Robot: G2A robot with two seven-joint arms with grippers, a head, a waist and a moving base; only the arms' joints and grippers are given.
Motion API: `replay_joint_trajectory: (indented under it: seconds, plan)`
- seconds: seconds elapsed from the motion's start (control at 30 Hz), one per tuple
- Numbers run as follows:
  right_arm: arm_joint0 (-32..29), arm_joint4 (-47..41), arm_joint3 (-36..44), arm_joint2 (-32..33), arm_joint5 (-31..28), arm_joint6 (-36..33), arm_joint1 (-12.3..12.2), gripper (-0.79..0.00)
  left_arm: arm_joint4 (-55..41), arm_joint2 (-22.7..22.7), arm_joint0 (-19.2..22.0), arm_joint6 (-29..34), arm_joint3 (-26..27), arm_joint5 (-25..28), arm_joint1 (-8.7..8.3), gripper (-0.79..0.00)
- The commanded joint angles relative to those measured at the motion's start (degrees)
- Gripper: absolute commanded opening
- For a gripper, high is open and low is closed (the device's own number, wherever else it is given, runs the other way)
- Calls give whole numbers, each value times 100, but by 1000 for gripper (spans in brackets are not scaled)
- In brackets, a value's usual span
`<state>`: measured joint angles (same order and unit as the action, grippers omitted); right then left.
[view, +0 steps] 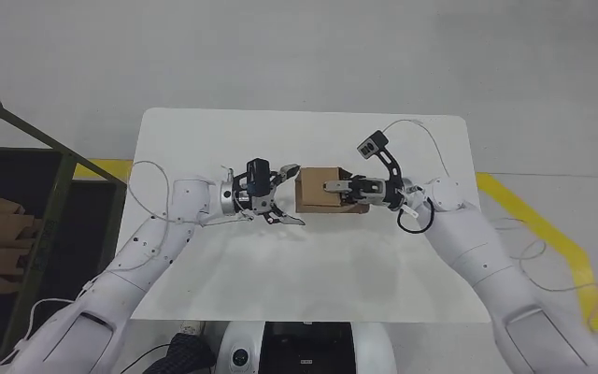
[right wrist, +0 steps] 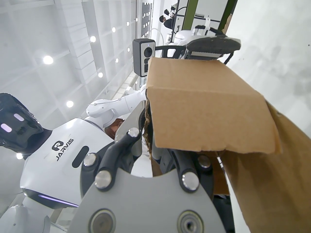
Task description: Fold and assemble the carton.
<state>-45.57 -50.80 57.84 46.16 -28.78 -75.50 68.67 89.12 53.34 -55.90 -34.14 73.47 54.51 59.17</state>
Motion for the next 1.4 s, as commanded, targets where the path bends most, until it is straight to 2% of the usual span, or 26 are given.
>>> replay_joint_trajectory:
  seconds: [0.0, 0.33, 0.53, 0.73, 1.1, 1.23, 1.3, 1.37]
  plan:
    - [-17, -11, 11, 14, 23, -23, 16, -785, 76, -58, 21, -6, -21, -118, 19, 0]
    - [-88, 59, 45, 104, 74, -74, 83, -785, 125, -190, 55, -297, -128, -338, 76, 0]
    - [-123, 67, 47, 177, 110, -111, 115, -785, 152, -197, 43, -367, -148, -342, 77, -68]
    - [-146, 66, 31, 240, 164, -164, 150, -785, 148, -183, 24, -381, -140, -319, 72, -175]
    - [-163, 66, -44, 363, 245, -246, 209, -785, 71, -170, 1, -400, -140, -281, 76, -179]
    - [-166, 81, -56, 407, 281, -281, 226, -502, 35, -163, -7, -413, -139, -258, 77, -188]
    - [-172, 72, -52, 434, 296, -297, 234, -449, 14, -159, -15, -421, -138, -249, 77, -182]
    - [-183, 61, -47, 464, 310, -311, 241, -431, -5, -152, -28, -435, -133, -246, 77, -191]
